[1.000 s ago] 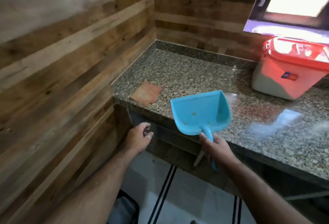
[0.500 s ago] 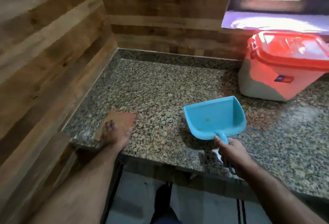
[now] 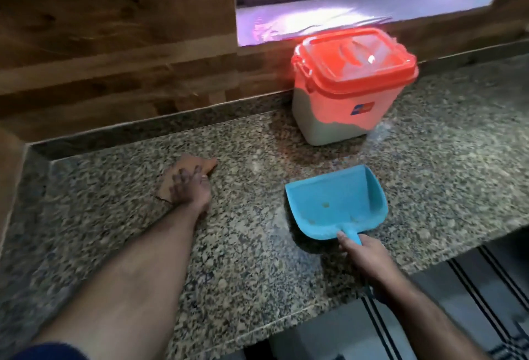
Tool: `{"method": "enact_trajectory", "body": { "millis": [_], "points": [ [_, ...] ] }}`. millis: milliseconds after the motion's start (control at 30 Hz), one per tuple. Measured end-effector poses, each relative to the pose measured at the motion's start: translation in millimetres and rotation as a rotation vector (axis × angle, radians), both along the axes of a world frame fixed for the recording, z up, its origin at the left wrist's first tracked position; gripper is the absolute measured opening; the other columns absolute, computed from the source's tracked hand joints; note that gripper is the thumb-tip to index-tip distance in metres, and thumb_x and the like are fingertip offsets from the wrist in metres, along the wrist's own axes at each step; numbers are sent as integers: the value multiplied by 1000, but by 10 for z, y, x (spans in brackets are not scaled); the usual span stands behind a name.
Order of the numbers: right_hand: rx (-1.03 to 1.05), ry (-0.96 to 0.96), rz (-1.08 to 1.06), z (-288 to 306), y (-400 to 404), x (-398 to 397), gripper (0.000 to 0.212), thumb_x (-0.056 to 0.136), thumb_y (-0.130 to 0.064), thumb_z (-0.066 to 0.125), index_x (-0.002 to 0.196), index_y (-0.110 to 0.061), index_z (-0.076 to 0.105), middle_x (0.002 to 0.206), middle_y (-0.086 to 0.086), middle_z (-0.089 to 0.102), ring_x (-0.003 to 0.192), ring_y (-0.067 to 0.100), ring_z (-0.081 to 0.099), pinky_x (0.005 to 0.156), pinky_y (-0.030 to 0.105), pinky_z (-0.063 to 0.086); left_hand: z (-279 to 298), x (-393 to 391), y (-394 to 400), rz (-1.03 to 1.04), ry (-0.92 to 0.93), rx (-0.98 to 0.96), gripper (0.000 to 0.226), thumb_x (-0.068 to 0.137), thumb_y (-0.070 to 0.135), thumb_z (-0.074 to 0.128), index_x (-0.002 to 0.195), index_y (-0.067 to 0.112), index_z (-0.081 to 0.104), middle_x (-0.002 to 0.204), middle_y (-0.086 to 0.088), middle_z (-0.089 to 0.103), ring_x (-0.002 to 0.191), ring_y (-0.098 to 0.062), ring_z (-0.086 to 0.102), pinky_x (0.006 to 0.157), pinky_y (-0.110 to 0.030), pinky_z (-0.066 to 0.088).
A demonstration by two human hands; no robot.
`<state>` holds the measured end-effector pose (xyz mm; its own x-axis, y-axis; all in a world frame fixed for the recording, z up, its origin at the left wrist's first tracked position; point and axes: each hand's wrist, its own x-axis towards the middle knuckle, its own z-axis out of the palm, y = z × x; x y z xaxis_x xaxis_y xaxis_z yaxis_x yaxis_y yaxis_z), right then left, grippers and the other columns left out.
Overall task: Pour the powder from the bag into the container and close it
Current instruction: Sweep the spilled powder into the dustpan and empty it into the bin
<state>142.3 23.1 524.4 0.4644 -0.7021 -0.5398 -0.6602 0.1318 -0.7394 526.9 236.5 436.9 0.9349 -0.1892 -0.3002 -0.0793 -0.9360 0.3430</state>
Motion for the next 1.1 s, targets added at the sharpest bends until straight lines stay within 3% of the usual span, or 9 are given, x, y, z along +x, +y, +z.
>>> {"method": "enact_trajectory", "body": {
  "millis": [100, 200, 300, 400, 567, 700, 967, 1033, 1100],
  "points": [
    [-13, 21, -79, 48, -115, -133, 35, 101, -44, 72, 93, -10, 77, 86, 9, 77, 77, 24, 67, 65, 34, 44, -10, 103, -777, -115, 17, 1, 57, 114, 45, 33, 170, 44, 24, 183, -8, 2, 168, -33, -3, 133, -49, 5],
    [38, 66, -136, 35, -234, -303, 44, 103, -44, 70, 95, -1, 72, 60, 5, 58, 49, 22, 52, 50, 30, 38, 49, -2, -1438, -300, -11, 22, 58, 113, 44, 30, 170, 42, 24, 183, -9, 3, 168, -36, -1, 134, -51, 4],
    [83, 82, -176, 10, -347, -521, 46, 104, -43, 68, 98, 3, 66, 55, 1, 47, 43, 18, 43, 46, 28, 34, 61, -256, -1956, -479, 5, 41, 57, 113, 44, 26, 170, 40, 27, 183, -7, 3, 168, -33, -1, 134, -48, 3],
    [90, 92, -183, 4, -477, -760, 44, 103, -44, 69, 98, -1, 68, 57, 1, 45, 46, 18, 39, 48, 28, 32, 116, -696, -2242, -657, 18, 72, 57, 113, 44, 26, 169, 33, 33, 183, -9, 5, 169, -32, -4, 135, -48, 2],
    [161, 38, -239, 18, -727, -1128, 36, 105, -40, 66, 94, -6, 65, 59, 1, 39, 45, 15, 29, 50, 23, 23, 118, -1612, -2115, -794, 19, 105, 61, 116, 45, 18, 174, 36, 4, 182, -7, -10, 167, -33, -14, 135, -51, -7],
    [191, -10, -219, 18, -948, -1447, 32, 106, -39, 65, 91, -10, 61, 54, -1, 40, 41, 14, 29, 48, 22, 22, 123, -2349, -1889, -740, 36, 67, 60, 116, 46, 18, 174, 37, 3, 181, -5, -17, 167, -30, -18, 129, -44, -14],
    [184, -47, -89, -170, -1083, -2360, 50, 104, -56, 60, 85, -11, 64, 53, 2, 43, 38, 16, 33, 46, 22, 27, 129, -3702, -1742, -419, 154, -49, 57, 117, 39, 26, 174, 32, 21, 183, -4, -4, 169, -27, -5, 134, -42, -2],
    [193, -51, -80, -205, -1023, -2566, 60, 103, -67, 52, 80, -12, 63, 53, 2, 43, 38, 17, 32, 46, 22, 27, 227, -3849, -1786, -250, 216, -184, 56, 117, 38, 28, 171, 28, 31, 181, -7, 20, 166, -28, 20, 133, -41, 17],
    [238, -42, -82, -211, -942, -2761, 63, 104, -69, 49, 77, -13, 61, 53, 2, 43, 38, 16, 32, 46, 22, 27, 368, -3939, -1780, 106, 220, -455, 45, 114, 37, 37, 149, 24, 62, 144, -12, 68, 120, -30, 67, 98, -38, 53]
  ]
}}
